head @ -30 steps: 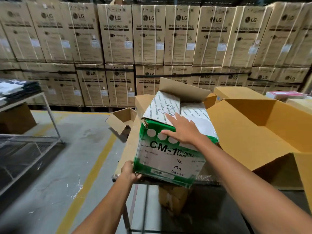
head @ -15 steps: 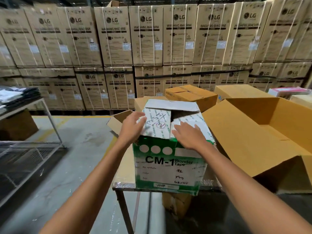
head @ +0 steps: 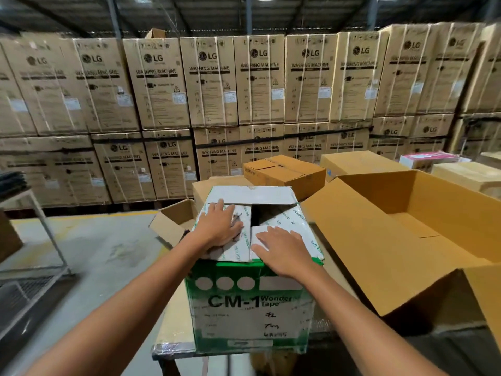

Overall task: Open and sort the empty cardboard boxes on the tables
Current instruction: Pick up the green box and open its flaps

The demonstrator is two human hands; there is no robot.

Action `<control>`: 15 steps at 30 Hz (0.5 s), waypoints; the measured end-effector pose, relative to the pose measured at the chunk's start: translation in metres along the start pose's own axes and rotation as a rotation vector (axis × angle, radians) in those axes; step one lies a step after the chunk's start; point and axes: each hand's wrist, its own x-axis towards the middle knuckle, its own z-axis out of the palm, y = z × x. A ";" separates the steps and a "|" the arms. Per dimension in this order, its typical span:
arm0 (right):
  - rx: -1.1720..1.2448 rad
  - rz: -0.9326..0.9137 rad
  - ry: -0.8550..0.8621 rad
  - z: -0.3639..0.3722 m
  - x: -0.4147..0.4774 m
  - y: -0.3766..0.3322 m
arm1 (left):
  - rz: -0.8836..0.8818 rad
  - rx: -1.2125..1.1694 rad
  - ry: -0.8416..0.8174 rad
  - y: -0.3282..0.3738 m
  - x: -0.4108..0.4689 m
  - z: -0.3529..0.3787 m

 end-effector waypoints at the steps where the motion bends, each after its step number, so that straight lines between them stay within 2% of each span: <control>1: -0.002 0.001 -0.003 -0.004 0.006 0.002 | 0.002 0.017 0.023 -0.003 0.009 0.000; 6: 0.132 0.040 0.143 -0.022 0.049 0.018 | 0.017 0.011 -0.014 -0.014 0.048 -0.002; 8: 0.085 0.050 0.182 -0.027 0.076 0.029 | 0.003 0.013 -0.054 -0.020 0.065 -0.002; 13: -0.229 0.087 -0.021 -0.027 0.138 0.058 | 0.086 0.078 -0.065 -0.027 0.102 -0.013; 15: -0.267 0.072 0.001 -0.035 0.157 0.071 | 0.107 0.184 -0.023 -0.026 0.114 -0.022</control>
